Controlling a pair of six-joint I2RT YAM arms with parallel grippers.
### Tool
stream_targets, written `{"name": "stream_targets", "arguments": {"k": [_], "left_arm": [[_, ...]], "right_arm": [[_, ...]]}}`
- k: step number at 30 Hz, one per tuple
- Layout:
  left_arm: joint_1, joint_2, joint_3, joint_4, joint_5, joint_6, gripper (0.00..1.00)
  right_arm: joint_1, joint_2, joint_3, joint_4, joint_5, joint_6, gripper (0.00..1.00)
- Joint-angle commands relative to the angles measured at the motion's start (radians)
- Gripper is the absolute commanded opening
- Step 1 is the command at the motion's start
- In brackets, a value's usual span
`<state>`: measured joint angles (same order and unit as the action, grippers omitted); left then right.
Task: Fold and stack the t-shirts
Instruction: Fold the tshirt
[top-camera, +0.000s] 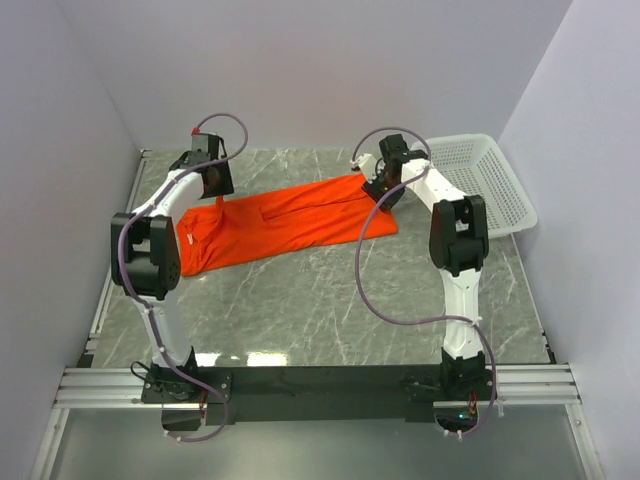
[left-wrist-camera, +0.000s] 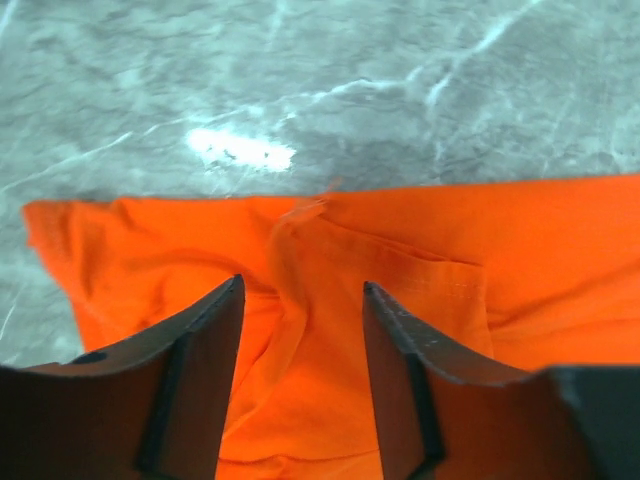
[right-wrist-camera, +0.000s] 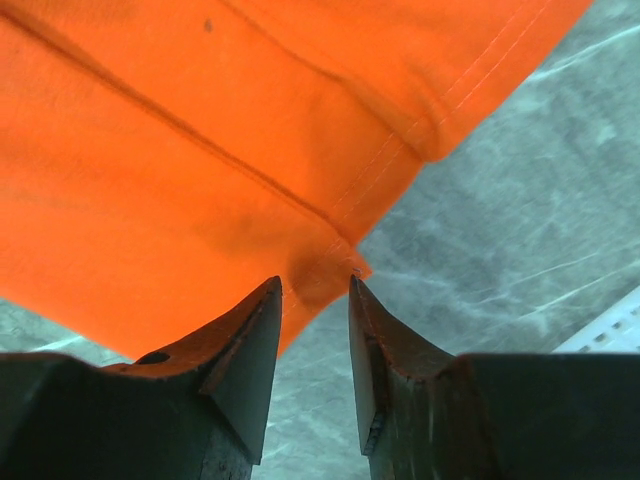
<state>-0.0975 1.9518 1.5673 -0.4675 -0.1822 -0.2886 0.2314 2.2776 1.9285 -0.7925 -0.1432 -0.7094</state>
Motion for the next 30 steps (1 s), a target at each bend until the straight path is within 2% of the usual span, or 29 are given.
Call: {"name": "stream_targets", "arguments": {"k": [1, 6, 10, 14, 18, 21, 26, 30], "left_arm": [[0.013, -0.126, 0.014, -0.008, -0.062, -0.044, 0.58], [0.028, -0.272, -0.162, 0.02, 0.061, -0.076, 0.58], [0.038, -0.395, -0.285, -0.025, 0.131, -0.116, 0.57], [0.041, -0.5, -0.435, -0.052, 0.141, -0.147, 0.57], [0.057, -0.576, -0.516, -0.089, 0.128, -0.182, 0.58], [0.084, -0.599, -0.588, -0.076, 0.133, -0.205, 0.58], [0.127, -0.605, -0.664, -0.056, 0.128, -0.218, 0.58], [0.154, -0.61, -0.675, -0.036, 0.125, -0.208, 0.58]], "right_arm": [[0.003, -0.119, -0.025, 0.035, -0.018, 0.024, 0.41], [0.003, -0.188, -0.091, 0.044, -0.088, 0.033, 0.41], [0.006, -0.247, -0.157, 0.029, -0.211, 0.031, 0.41], [0.003, -0.309, -0.252, 0.013, -0.313, 0.036, 0.42], [-0.001, -0.372, -0.377, 0.056, -0.358, 0.056, 0.42], [-0.026, -0.403, -0.45, 0.113, -0.369, 0.143, 0.42], [-0.104, -0.386, -0.465, 0.166, -0.394, 0.281, 0.41], [-0.126, -0.362, -0.479, 0.242, -0.328, 0.407, 0.41]]}}
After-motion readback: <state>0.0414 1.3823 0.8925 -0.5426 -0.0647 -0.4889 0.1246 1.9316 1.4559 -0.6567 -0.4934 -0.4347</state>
